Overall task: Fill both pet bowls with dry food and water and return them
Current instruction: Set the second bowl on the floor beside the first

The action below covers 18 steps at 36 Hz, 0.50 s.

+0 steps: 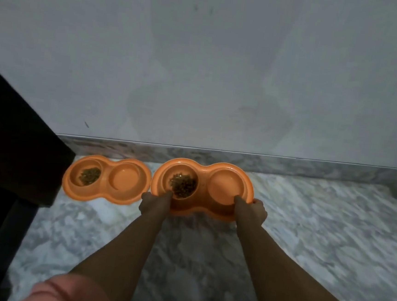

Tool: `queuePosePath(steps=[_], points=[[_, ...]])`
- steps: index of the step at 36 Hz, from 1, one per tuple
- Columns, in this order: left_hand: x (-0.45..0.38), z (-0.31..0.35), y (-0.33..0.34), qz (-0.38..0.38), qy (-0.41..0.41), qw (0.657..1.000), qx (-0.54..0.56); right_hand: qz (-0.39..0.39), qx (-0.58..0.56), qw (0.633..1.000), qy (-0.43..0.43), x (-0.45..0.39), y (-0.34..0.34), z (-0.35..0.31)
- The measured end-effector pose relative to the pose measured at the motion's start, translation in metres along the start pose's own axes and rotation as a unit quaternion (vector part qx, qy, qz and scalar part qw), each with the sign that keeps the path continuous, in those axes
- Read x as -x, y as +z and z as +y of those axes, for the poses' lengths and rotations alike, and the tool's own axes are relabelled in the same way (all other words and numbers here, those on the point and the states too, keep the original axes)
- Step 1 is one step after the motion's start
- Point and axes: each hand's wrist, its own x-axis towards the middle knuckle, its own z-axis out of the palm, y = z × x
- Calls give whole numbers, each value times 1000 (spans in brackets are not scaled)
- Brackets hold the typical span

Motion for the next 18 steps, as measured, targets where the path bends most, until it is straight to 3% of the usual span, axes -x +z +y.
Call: queuePosePath(steps=[18], points=[[-85, -19, 32, 28, -13, 996, -83, -22, 46, 998, 21, -82, 76, 33]])
